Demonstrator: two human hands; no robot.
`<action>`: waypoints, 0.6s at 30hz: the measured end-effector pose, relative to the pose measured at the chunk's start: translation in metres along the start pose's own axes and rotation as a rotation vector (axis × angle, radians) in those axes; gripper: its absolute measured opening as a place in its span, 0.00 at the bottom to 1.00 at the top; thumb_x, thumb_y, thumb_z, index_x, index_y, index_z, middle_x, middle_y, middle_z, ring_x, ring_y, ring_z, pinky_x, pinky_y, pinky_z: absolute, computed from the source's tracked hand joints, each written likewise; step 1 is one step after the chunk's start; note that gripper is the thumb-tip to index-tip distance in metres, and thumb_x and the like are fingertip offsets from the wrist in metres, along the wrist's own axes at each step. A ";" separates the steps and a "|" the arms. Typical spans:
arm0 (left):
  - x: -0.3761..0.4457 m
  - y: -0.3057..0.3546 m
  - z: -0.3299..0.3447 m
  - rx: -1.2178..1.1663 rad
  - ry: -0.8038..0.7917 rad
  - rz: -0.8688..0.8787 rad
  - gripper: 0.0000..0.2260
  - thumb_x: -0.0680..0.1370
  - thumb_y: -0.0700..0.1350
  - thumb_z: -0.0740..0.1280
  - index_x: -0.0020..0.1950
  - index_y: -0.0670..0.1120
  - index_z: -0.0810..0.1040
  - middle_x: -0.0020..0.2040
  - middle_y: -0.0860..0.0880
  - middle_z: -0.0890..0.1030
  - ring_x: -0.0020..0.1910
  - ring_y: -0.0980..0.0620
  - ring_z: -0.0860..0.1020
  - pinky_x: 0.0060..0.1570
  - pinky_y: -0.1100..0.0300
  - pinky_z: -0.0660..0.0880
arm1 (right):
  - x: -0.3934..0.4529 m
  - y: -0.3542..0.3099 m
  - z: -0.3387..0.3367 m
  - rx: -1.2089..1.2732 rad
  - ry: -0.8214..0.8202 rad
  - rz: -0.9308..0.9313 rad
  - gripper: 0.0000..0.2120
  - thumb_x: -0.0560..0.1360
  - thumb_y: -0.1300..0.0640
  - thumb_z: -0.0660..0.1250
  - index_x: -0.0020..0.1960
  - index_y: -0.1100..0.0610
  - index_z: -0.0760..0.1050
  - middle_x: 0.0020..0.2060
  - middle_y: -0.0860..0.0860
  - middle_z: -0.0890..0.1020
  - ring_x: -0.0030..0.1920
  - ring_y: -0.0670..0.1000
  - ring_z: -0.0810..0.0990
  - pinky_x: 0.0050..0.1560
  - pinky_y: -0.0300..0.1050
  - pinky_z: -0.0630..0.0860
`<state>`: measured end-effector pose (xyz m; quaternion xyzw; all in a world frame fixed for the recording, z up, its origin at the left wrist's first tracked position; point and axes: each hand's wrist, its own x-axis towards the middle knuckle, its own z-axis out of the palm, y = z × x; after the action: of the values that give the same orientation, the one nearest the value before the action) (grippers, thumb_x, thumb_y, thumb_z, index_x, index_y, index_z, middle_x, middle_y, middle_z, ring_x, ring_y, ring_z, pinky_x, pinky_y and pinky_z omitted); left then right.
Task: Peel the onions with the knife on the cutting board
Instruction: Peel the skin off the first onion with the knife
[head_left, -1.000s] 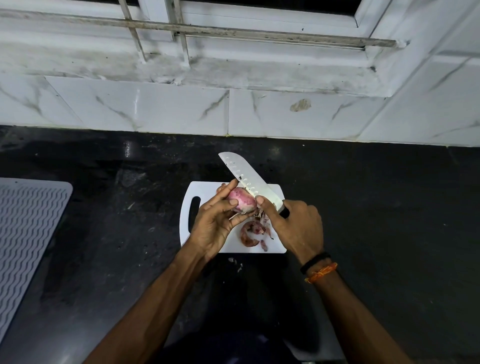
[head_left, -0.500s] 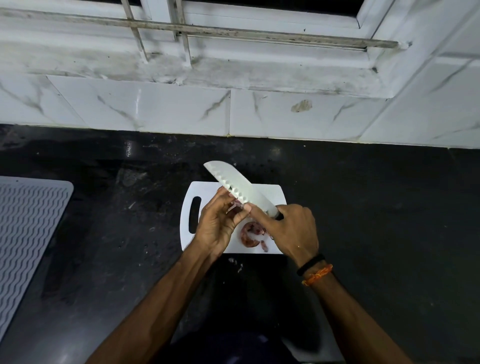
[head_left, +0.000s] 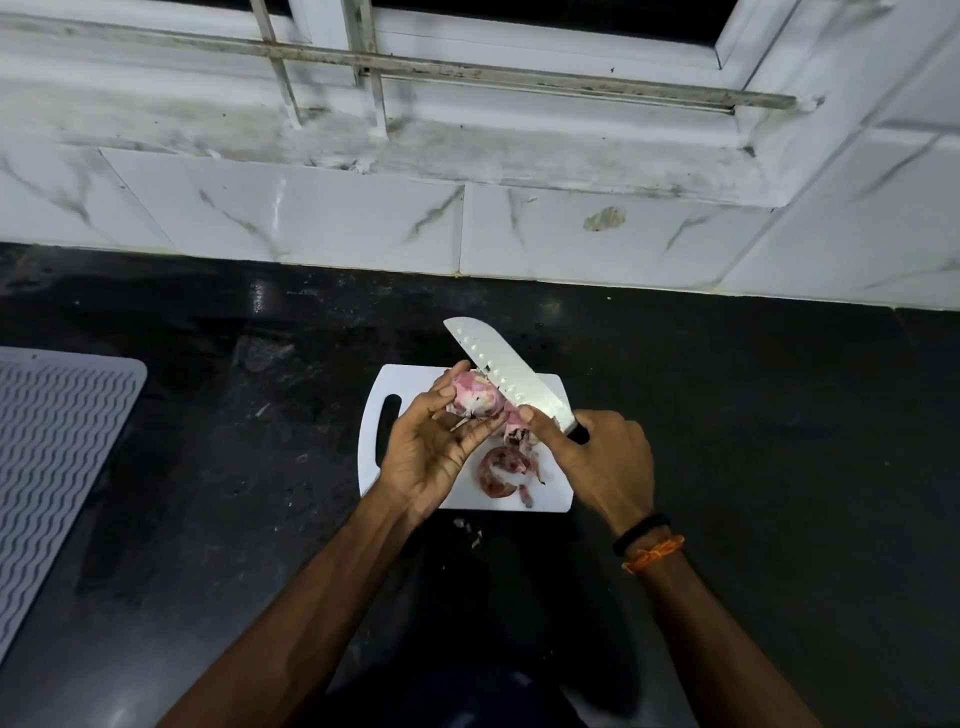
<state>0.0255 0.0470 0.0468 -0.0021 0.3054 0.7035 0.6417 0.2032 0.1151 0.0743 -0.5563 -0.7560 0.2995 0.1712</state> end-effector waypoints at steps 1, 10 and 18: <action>0.000 0.000 0.000 -0.005 0.002 0.002 0.35 0.66 0.42 0.79 0.72 0.38 0.73 0.69 0.36 0.76 0.63 0.39 0.79 0.53 0.49 0.81 | 0.000 0.000 0.000 -0.007 0.003 0.001 0.32 0.66 0.24 0.60 0.26 0.53 0.69 0.20 0.46 0.69 0.21 0.45 0.67 0.26 0.38 0.59; 0.000 0.000 -0.002 0.052 -0.036 0.015 0.35 0.65 0.42 0.79 0.72 0.41 0.74 0.70 0.37 0.75 0.67 0.39 0.76 0.56 0.50 0.81 | 0.000 -0.006 0.006 -0.036 0.022 -0.052 0.29 0.70 0.27 0.61 0.27 0.51 0.68 0.20 0.44 0.69 0.23 0.41 0.73 0.22 0.34 0.61; 0.001 0.000 -0.004 0.062 -0.051 0.020 0.34 0.64 0.43 0.81 0.69 0.42 0.77 0.69 0.38 0.76 0.66 0.38 0.77 0.57 0.49 0.80 | -0.002 -0.008 0.008 -0.106 0.084 -0.097 0.30 0.71 0.24 0.58 0.28 0.50 0.68 0.21 0.43 0.70 0.22 0.43 0.70 0.26 0.34 0.61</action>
<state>0.0237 0.0455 0.0429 0.0387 0.3104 0.6999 0.6421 0.1928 0.1098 0.0731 -0.5394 -0.7890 0.2269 0.1872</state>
